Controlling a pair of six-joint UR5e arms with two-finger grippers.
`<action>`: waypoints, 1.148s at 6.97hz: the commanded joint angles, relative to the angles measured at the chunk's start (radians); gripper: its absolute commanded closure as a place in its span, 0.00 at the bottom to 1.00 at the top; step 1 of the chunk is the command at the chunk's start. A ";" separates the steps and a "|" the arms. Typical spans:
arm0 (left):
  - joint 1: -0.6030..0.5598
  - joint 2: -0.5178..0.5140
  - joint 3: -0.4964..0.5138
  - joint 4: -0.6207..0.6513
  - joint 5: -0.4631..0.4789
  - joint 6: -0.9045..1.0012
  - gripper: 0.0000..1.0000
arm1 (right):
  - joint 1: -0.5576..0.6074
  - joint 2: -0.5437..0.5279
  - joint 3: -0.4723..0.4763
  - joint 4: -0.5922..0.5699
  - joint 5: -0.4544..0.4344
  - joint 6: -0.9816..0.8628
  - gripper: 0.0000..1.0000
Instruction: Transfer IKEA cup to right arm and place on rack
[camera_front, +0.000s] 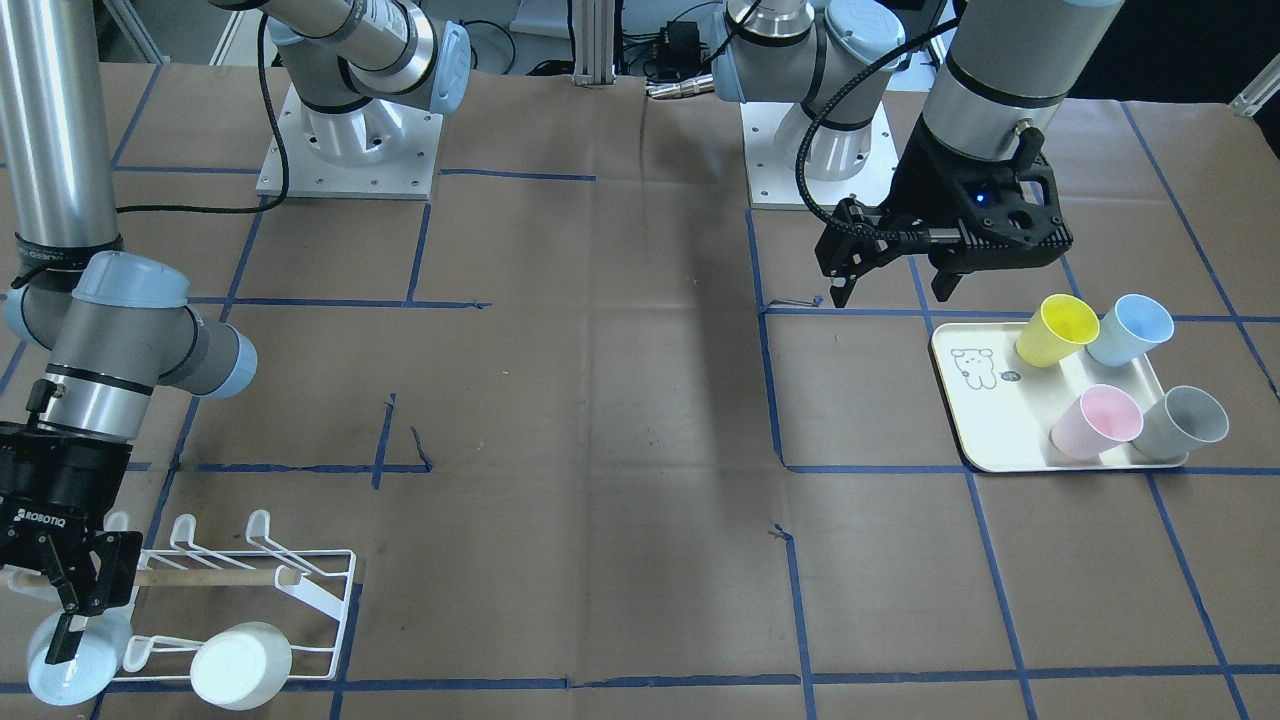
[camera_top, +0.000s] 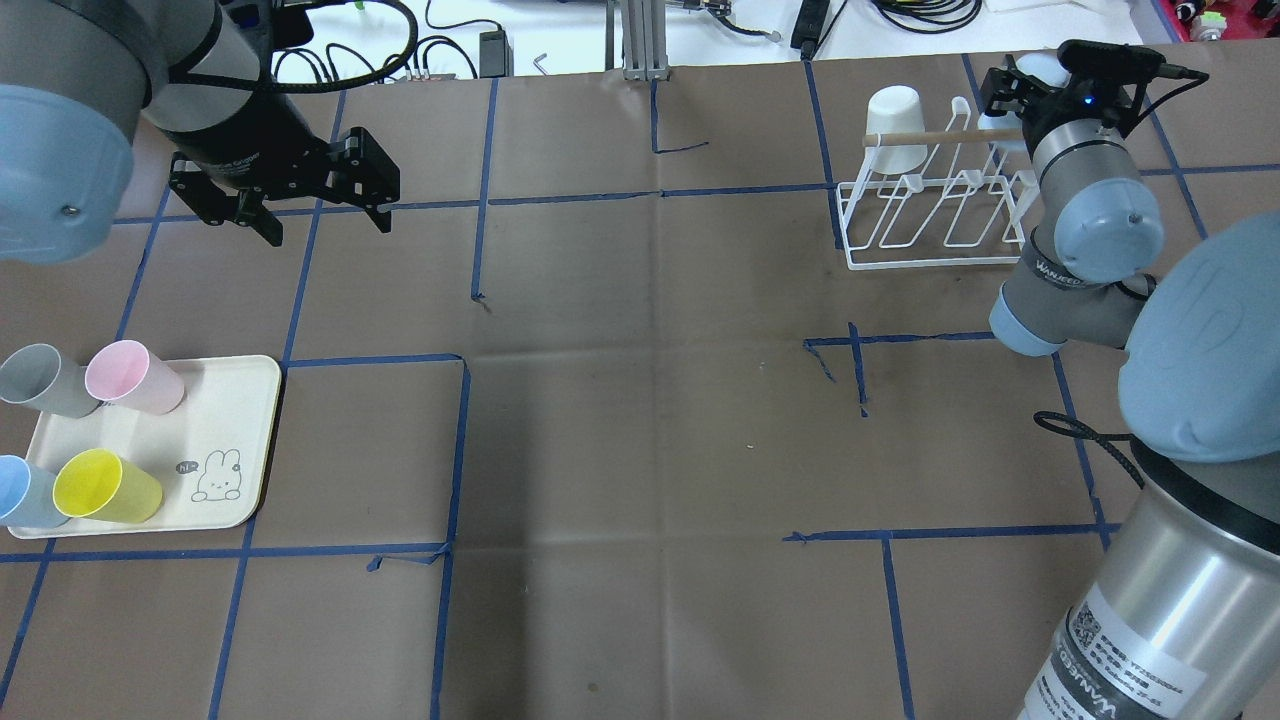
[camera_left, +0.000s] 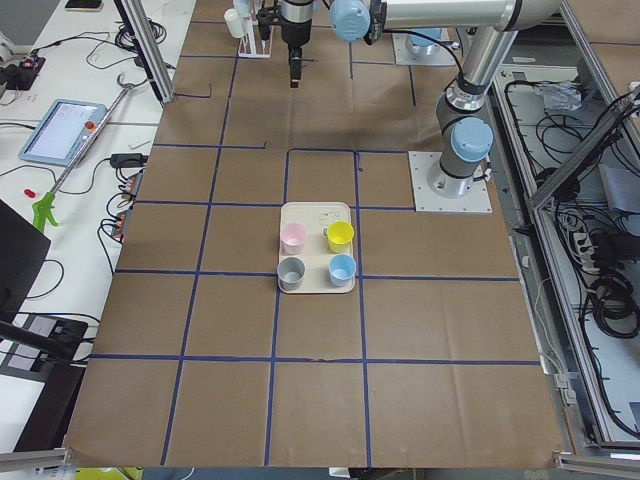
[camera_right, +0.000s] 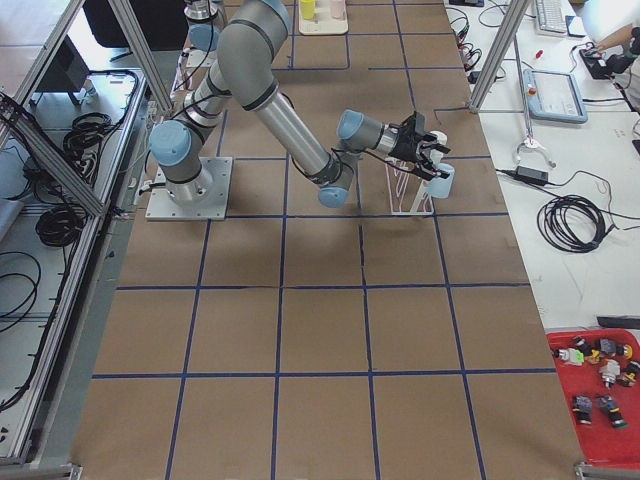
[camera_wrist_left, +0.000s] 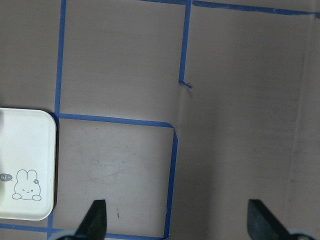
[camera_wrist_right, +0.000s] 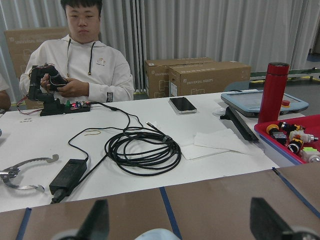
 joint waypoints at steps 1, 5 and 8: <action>0.000 0.000 -0.001 0.000 0.000 0.000 0.00 | 0.002 -0.010 -0.010 0.007 -0.003 0.001 0.00; -0.002 0.000 0.001 0.000 -0.002 0.000 0.00 | 0.012 -0.158 -0.016 0.255 0.000 0.006 0.00; -0.002 0.000 -0.001 0.000 0.000 0.000 0.00 | 0.098 -0.330 -0.013 0.538 -0.003 -0.001 0.00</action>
